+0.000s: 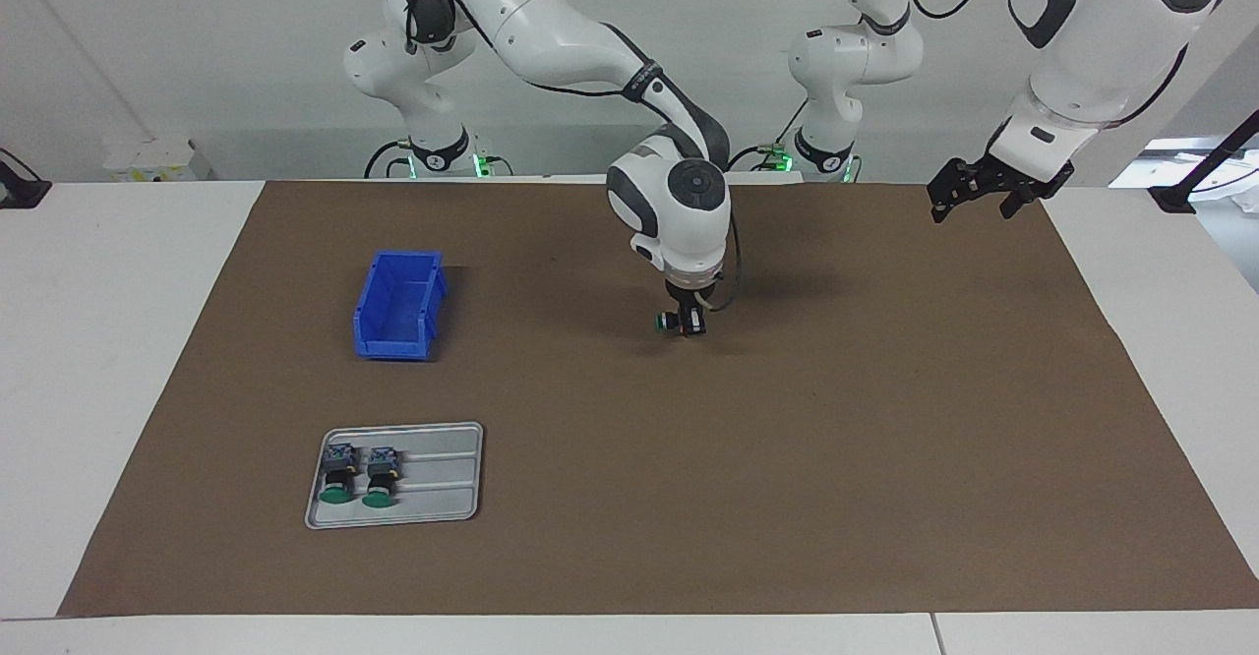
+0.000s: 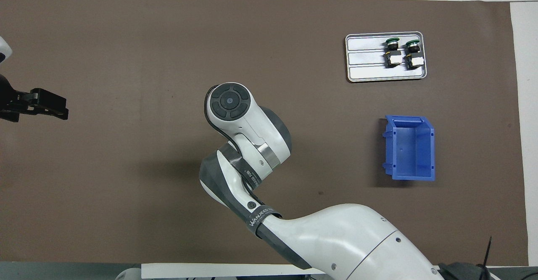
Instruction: Place and press button with both arms
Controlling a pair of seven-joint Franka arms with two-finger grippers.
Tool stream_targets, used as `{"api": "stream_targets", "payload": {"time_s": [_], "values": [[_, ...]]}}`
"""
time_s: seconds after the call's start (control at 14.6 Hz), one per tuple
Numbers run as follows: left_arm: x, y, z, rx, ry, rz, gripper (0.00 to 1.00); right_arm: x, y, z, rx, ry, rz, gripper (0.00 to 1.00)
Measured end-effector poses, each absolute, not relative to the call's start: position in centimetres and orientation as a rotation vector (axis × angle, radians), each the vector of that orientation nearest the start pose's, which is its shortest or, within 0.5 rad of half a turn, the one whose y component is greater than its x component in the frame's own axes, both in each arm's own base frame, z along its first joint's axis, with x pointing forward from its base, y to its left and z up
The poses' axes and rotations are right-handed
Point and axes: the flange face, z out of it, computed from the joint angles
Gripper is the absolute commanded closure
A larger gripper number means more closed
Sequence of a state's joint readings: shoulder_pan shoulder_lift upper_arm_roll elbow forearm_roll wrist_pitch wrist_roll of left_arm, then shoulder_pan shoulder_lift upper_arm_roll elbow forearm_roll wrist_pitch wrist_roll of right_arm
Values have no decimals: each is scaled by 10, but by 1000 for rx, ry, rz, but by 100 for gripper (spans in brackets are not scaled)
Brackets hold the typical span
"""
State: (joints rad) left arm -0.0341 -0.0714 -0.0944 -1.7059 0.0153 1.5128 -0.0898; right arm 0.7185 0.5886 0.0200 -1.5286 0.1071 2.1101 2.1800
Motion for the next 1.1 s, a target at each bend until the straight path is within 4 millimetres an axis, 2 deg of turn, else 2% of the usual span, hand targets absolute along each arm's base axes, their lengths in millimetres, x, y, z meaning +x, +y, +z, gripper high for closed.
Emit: {"api": "stream_targets", "payload": {"time_s": [0.07,0.14,0.21,0.27,0.34,0.62,0.69,0.82,0.96,1.1], "values": [[518,-67,595,-3100,43,184,0,516,476,308,-2289,2131,159,76],[518,-67,595,-3100,34,184,0,514,477,303,-2291,2128,157,56],[518,-67,595,-3100,28,183,0,511,478,298,-2297,2126,157,31],[518,-67,595,-3100,25,183,0,510,479,296,-2293,2119,153,10],[518,-67,595,-3100,22,183,0,510,481,297,-2283,2108,149,1],[518,-67,595,-3100,19,183,0,515,482,307,-2275,2088,138,1],[518,-67,595,-3100,19,183,0,517,479,314,-2294,2070,135,1],[518,-67,595,-3100,19,183,0,527,463,344,-2356,2000,128,1],[518,-67,595,-3099,20,183,0,547,423,389,-2395,1960,126,1],[518,-68,595,-3099,16,183,0,569,363,440,-2437,1902,126,1]]}}
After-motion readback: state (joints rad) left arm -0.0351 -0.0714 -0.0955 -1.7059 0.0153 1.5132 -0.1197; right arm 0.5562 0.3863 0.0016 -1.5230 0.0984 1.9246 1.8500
